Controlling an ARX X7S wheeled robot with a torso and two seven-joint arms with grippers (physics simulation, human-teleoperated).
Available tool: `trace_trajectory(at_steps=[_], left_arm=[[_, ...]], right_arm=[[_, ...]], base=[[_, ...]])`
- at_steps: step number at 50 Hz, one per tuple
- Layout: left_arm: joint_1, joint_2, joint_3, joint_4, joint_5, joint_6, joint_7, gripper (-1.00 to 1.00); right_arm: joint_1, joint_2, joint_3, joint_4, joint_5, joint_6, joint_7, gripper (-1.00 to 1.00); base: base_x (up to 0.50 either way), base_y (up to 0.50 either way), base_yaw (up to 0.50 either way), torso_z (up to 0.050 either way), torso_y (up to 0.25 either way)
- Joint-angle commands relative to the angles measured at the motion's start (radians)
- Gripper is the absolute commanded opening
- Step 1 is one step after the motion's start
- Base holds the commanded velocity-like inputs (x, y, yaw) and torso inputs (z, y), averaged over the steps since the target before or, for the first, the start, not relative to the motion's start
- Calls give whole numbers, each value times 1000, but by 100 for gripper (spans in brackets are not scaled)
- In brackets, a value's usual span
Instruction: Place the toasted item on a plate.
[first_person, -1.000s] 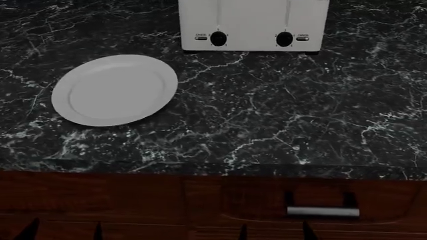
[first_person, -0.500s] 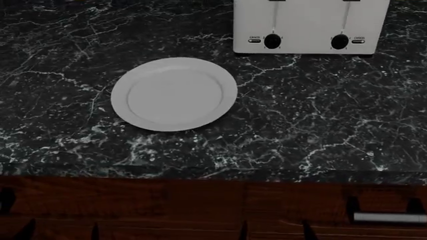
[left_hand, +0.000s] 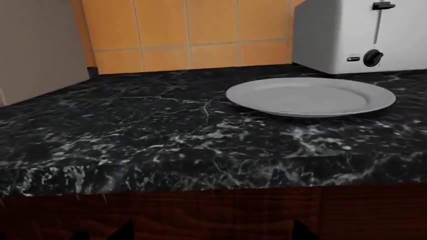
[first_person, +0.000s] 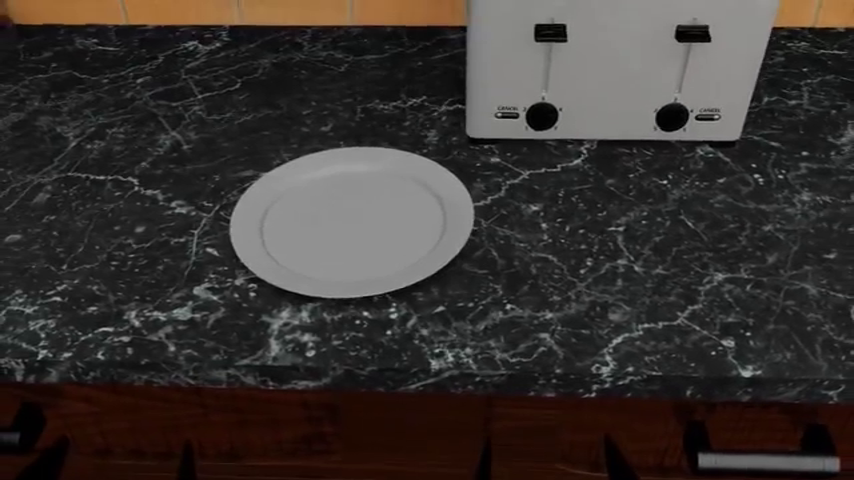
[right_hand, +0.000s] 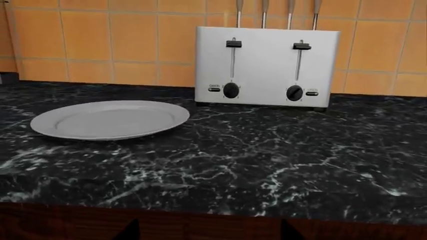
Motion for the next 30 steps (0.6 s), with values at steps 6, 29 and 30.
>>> trace_trajectory(at_steps=[6, 29, 30], left_arm=[[2, -8, 1, 15, -22, -23, -15, 100], [-61, -31, 25, 157, -19, -185, -51, 100], [-65, -31, 26, 166, -24, -194, -49, 100]], right_arm=[[0, 11, -15, -14, 6, 2, 13, 100], [59, 35, -34, -103, 6, 103, 33, 100], [67, 36, -33, -112, 9, 119, 34, 100]], base=[[0, 0, 0, 50, 0], [0, 0, 0, 44, 0], [0, 0, 0, 0, 0]])
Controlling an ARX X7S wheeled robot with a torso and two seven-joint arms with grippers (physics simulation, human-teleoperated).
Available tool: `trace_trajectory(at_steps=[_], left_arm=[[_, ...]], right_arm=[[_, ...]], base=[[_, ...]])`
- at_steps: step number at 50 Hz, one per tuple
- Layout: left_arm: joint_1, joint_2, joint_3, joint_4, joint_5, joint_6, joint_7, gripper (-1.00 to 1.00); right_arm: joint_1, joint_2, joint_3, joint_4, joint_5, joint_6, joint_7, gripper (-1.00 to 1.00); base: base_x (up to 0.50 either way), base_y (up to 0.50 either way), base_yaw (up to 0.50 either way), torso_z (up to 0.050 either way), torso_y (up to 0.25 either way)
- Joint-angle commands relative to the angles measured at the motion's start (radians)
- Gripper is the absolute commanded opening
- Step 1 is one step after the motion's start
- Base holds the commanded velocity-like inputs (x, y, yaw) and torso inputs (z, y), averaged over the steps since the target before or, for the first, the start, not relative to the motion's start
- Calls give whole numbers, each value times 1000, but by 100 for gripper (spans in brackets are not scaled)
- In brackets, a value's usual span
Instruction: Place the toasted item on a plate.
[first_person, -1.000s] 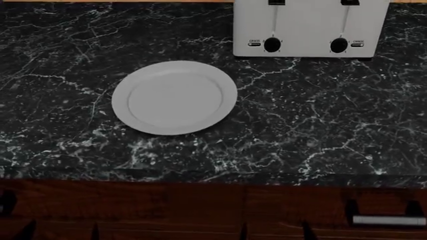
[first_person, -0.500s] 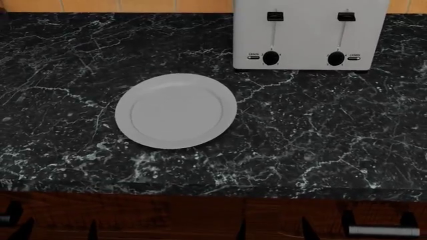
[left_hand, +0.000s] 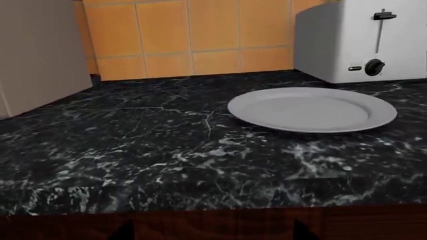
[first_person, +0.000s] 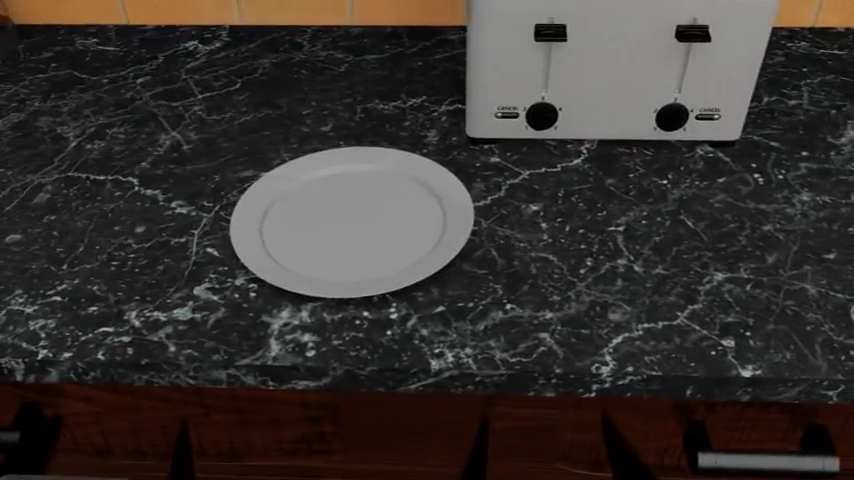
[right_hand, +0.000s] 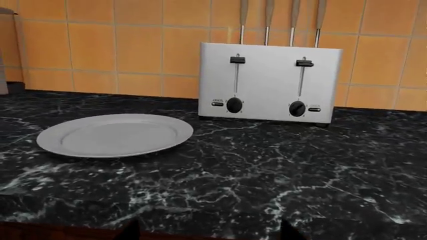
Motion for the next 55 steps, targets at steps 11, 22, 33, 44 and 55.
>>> trace_trajectory(at_steps=[11, 22, 33, 44, 55], left_arm=[[-128, -38, 18, 147, 4, -198, -17, 100], [-225, -87, -27, 273, -16, -361, -23, 100], [-299, -112, -65, 363, -53, -493, -22, 100], [-320, -137, -63, 411, -54, -547, -25, 100], [-304, -145, -65, 418, -55, -540, -29, 100]], right_arm=[[139, 47, -5, -160, 8, 230, 8, 100], [259, 91, 17, -296, 24, 427, 9, 100], [368, 119, 40, -362, 47, 547, 2, 100], [416, 130, 47, -393, 65, 598, -4, 100], [417, 130, 46, -409, 68, 597, 4, 100]], base=[[0, 0, 0, 0, 0], [0, 0, 0, 0, 0], [0, 0, 0, 0, 0], [18, 0, 0, 0, 0], [234, 0, 0, 0, 0]])
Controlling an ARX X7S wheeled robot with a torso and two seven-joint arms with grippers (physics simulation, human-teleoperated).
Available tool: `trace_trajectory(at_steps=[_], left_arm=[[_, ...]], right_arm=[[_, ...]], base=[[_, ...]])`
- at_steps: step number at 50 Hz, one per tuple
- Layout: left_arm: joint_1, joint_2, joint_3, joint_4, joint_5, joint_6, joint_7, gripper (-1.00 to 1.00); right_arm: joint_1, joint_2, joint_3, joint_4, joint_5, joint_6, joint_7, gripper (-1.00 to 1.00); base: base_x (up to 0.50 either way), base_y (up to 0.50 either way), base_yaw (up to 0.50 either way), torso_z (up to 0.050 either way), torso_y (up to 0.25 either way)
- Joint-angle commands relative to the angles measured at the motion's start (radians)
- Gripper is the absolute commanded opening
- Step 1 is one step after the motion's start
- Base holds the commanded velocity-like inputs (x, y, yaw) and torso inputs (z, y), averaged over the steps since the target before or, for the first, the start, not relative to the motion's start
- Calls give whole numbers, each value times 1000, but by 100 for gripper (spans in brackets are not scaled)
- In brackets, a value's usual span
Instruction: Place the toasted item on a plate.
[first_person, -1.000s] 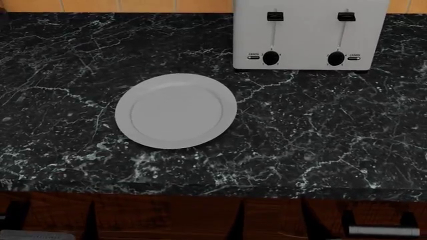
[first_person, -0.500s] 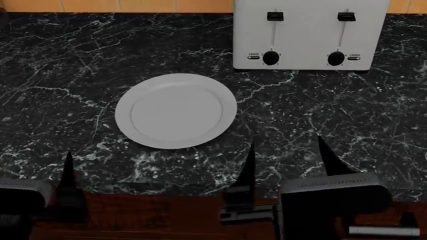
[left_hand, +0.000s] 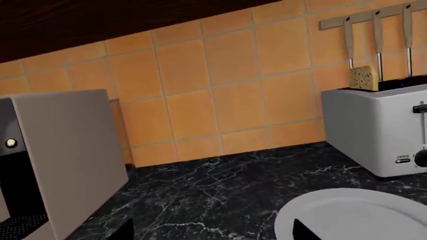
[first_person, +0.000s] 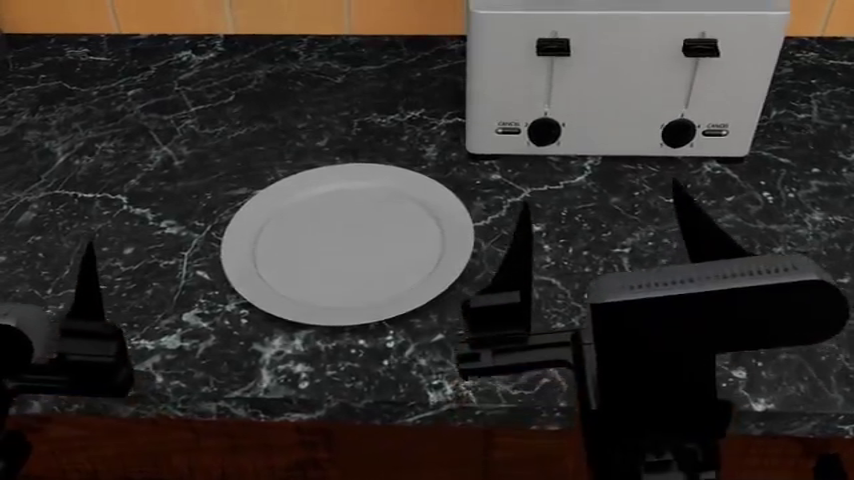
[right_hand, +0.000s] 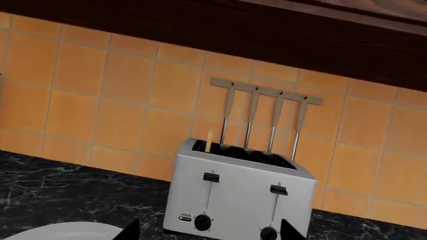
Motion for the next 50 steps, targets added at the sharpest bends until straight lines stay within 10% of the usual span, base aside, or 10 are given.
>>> trace_trajectory(at_steps=[1, 50], left_arm=[[1, -13, -3, 23, -2, -20, -5, 100], [-79, -43, 6, 30, -17, -63, -5, 100]], right_arm=[[24, 5, 2, -22, 9, 23, 3, 100], [90, 18, 8, -42, 42, 66, 10, 100]], base=[[246, 0, 0, 0, 0], [243, 0, 0, 0, 0]])
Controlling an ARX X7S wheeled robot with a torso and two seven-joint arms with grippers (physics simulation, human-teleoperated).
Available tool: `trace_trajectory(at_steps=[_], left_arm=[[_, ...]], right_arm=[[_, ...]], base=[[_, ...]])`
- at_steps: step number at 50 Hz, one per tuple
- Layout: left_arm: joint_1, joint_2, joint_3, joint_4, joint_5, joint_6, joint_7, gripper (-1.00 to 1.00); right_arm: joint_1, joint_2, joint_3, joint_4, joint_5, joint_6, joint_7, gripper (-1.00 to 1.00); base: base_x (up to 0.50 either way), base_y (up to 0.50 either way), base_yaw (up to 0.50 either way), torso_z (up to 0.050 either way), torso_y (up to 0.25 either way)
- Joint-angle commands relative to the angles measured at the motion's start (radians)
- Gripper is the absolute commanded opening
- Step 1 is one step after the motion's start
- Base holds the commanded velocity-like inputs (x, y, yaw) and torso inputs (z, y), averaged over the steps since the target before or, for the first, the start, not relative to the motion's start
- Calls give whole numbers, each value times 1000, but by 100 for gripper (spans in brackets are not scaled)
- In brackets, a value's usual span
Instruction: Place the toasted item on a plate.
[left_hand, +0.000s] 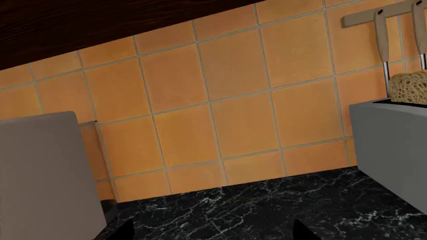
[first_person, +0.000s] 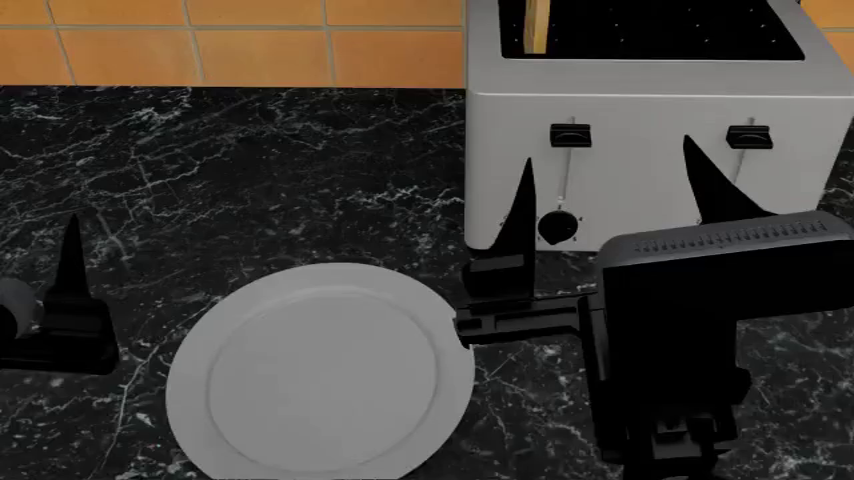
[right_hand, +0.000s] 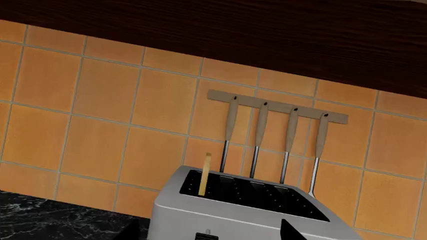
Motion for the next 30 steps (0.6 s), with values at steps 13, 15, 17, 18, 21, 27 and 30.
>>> trace_trajectory(at_steps=[13, 15, 17, 18, 21, 27, 30], left_arm=[[-6, -11, -2, 3, -5, -1, -4, 100], [-6, -13, 0, 4, -5, -3, -3, 100], [-7, -13, 2, 3, -4, -3, -4, 100], [-8, -14, 2, 3, -5, -5, -4, 100], [-11, -16, 1, 10, -8, -12, -4, 100], [-3, -15, 2, 9, -9, -5, -6, 100], [0, -16, 1, 10, -11, -5, -7, 100]], right_arm=[[14, 6, 4, -20, 13, 19, 10, 100], [15, 5, 0, -20, 14, 20, 10, 100], [14, 6, -2, -17, 13, 18, 10, 100], [12, 5, 0, -16, 14, 14, 11, 100], [12, 6, -1, -15, 14, 15, 12, 100], [15, 6, -1, -14, 18, 13, 13, 100], [15, 8, -1, -16, 18, 15, 14, 100]], base=[[244, 0, 0, 0, 1], [240, 0, 0, 0, 0], [242, 0, 0, 0, 0], [242, 0, 0, 0, 0], [243, 0, 0, 0, 0], [243, 0, 0, 0, 0], [241, 0, 0, 0, 0]])
